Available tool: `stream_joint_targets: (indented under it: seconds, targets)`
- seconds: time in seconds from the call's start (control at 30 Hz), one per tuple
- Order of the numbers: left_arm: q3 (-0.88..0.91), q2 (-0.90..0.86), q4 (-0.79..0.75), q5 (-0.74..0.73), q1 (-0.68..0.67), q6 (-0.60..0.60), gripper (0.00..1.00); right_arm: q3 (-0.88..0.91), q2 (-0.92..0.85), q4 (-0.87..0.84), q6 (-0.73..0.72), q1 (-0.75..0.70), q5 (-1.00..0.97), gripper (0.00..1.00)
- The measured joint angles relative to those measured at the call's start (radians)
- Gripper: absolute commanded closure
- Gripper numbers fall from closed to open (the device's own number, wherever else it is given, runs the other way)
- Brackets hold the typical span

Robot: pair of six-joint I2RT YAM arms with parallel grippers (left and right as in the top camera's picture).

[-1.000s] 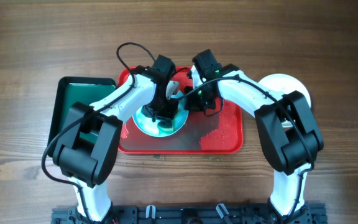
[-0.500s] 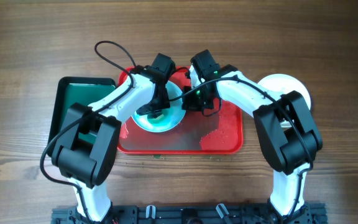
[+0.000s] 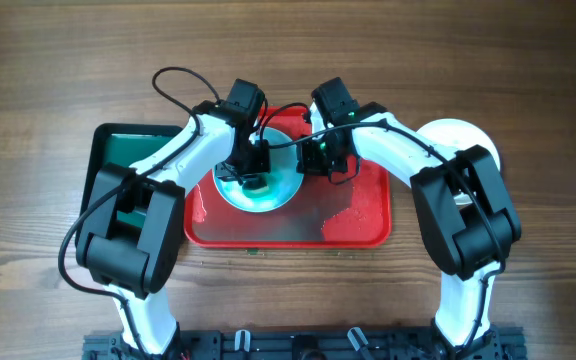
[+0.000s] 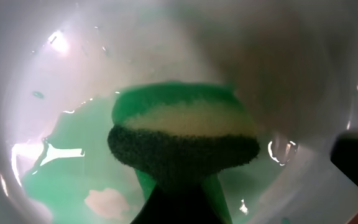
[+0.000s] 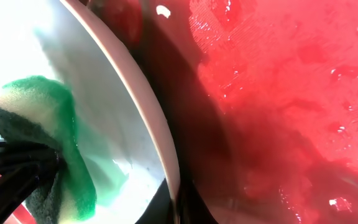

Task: Clean dirty plates on tray and stack at the side
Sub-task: 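Scrub the third plate with the sponge while the right gripper holds it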

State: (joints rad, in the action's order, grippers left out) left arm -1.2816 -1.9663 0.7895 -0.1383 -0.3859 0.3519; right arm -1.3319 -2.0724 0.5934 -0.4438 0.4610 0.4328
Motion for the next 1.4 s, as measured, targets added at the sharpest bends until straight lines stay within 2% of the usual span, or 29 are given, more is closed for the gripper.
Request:
stream_joint_targets:
  seconds: [0.27, 0.4, 0.57, 0.73, 0.87, 0.93, 1.07, 1.17, 1.27, 1.4]
  targets:
    - [-0.006, 0.000, 0.025, 0.151, -0.025, 0.184, 0.96, 0.000, -0.001, -0.026, 0.000, 0.006, -0.003, 0.96]
    - [-0.012, 0.000, 0.068, 0.156, -0.023, 0.242, 0.96, 0.000, -0.002, -0.029, 0.000, 0.012, -0.002, 0.96]
    - [-0.006, 0.000, 0.063, 0.011, 0.010, 0.162, 0.96, 0.000, -0.002, -0.021, 0.003, 0.009, -0.003, 0.96]
    - [0.011, -0.001, -0.028, -0.100, 0.016, 0.090, 0.96, 0.000, -0.002, -0.015, 0.008, 0.000, -0.010, 0.96]
    - [0.017, -0.004, -0.136, -0.066, 0.019, 0.108, 0.96, 0.000, -0.002, -0.015, 0.007, -0.006, -0.011, 0.96]
    - [0.016, -0.004, -0.155, 0.004, 0.018, 0.154, 0.96, 0.000, -0.002, -0.017, 0.004, -0.006, -0.012, 0.95]
    - [-0.005, -0.004, -0.071, 0.165, 0.025, 0.259, 0.96, 0.000, -0.002, -0.018, 0.003, -0.003, -0.011, 0.96]
    - [-0.011, -0.002, -0.001, 0.217, 0.038, 0.299, 0.96, 0.000, -0.002, -0.018, 0.003, 0.009, -0.010, 0.95]
    - [-0.029, 0.001, 0.083, 0.217, 0.047, 0.290, 0.96, 0.000, -0.002, -0.017, 0.004, 0.013, -0.003, 0.96]
    - [-0.119, 0.007, 0.188, 0.177, 0.066, 0.205, 0.96, 0.000, -0.002, -0.013, 0.025, 0.011, 0.012, 0.96]
